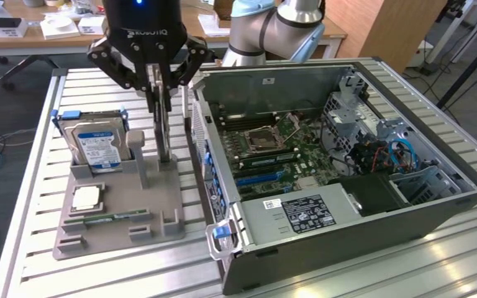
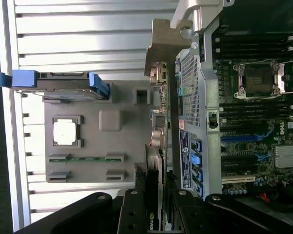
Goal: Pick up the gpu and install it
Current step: 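Pick up the gpu and move the gpu toward the slot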
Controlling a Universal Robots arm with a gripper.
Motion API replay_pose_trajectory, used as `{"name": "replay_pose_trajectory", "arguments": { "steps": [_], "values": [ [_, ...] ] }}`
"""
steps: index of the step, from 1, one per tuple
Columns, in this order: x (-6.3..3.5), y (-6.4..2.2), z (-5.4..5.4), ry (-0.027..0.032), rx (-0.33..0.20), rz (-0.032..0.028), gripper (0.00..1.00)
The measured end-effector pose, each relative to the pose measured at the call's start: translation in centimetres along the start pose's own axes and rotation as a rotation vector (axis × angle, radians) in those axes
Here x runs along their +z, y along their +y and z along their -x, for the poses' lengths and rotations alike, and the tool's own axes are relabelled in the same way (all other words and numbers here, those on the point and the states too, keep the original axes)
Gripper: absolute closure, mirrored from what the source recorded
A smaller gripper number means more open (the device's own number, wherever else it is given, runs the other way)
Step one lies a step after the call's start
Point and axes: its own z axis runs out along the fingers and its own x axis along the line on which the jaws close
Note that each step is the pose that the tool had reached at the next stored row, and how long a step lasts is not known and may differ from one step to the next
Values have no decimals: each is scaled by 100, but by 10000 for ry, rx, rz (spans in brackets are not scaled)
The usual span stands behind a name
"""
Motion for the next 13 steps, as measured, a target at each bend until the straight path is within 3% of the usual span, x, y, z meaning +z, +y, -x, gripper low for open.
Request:
{"name": "replay_pose_trajectory", "arguments": {
  "steps": [8, 13],
  "values": [
    [-30, 2, 5, -3, 1, -1, 74],
    [-26, 8, 89, -4, 1, 0, 74]
  ]
}}
